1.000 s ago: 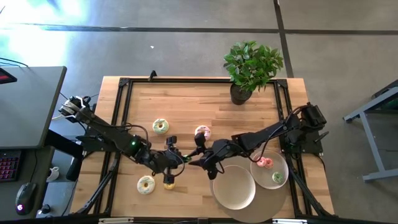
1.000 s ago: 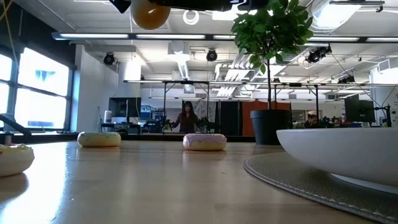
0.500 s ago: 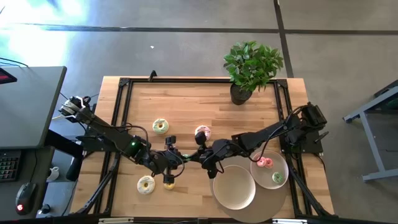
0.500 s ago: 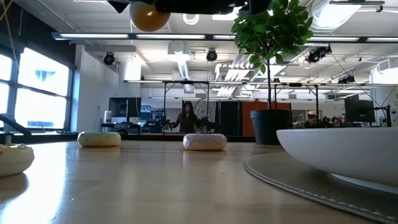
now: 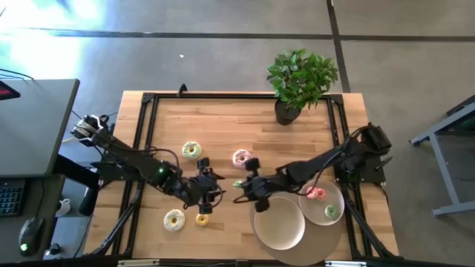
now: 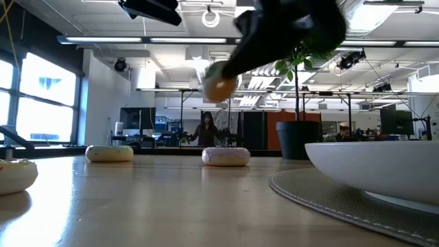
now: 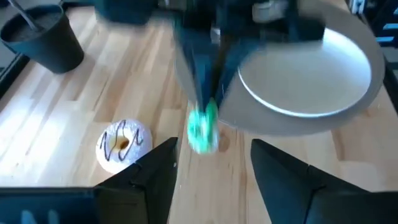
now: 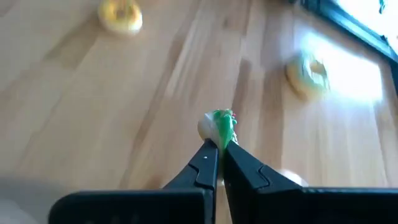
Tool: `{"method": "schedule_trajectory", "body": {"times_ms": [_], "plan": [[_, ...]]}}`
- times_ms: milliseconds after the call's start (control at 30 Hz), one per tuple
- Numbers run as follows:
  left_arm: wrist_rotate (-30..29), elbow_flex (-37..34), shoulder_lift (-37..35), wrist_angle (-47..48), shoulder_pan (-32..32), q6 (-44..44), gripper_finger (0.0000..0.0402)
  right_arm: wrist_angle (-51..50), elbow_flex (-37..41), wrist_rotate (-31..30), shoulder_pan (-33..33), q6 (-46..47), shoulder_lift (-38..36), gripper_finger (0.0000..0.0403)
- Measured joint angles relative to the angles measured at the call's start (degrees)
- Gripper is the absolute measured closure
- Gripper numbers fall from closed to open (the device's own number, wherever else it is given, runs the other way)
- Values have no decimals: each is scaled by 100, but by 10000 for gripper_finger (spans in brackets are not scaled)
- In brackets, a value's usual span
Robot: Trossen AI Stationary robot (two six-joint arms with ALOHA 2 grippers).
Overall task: Pick & Place donuts
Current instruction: Put the small green donut into the right white plate
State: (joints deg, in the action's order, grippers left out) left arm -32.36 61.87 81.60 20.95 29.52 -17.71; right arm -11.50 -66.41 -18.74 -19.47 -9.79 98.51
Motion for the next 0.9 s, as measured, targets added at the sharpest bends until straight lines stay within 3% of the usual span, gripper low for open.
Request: {"method": "schedule_trajectory", "body": {"times_ms": [233, 400, 567, 900], "plan": [[-369, 0, 2, 122, 2, -57, 202, -3329, -7, -430, -509, 2213, -813, 389], [-472, -3, 2, 208, 4, -57, 202, -5354, -27, 69, -915, 3974, -1143, 391], [-490, -3, 2, 196, 4, -57, 202, -5905, -18, 524, -1503, 4753, -1085, 391], [-486, -5, 2, 192, 7, -212, 202, -5414, 380, 477, -2538, 6143, -1075, 393]]}}
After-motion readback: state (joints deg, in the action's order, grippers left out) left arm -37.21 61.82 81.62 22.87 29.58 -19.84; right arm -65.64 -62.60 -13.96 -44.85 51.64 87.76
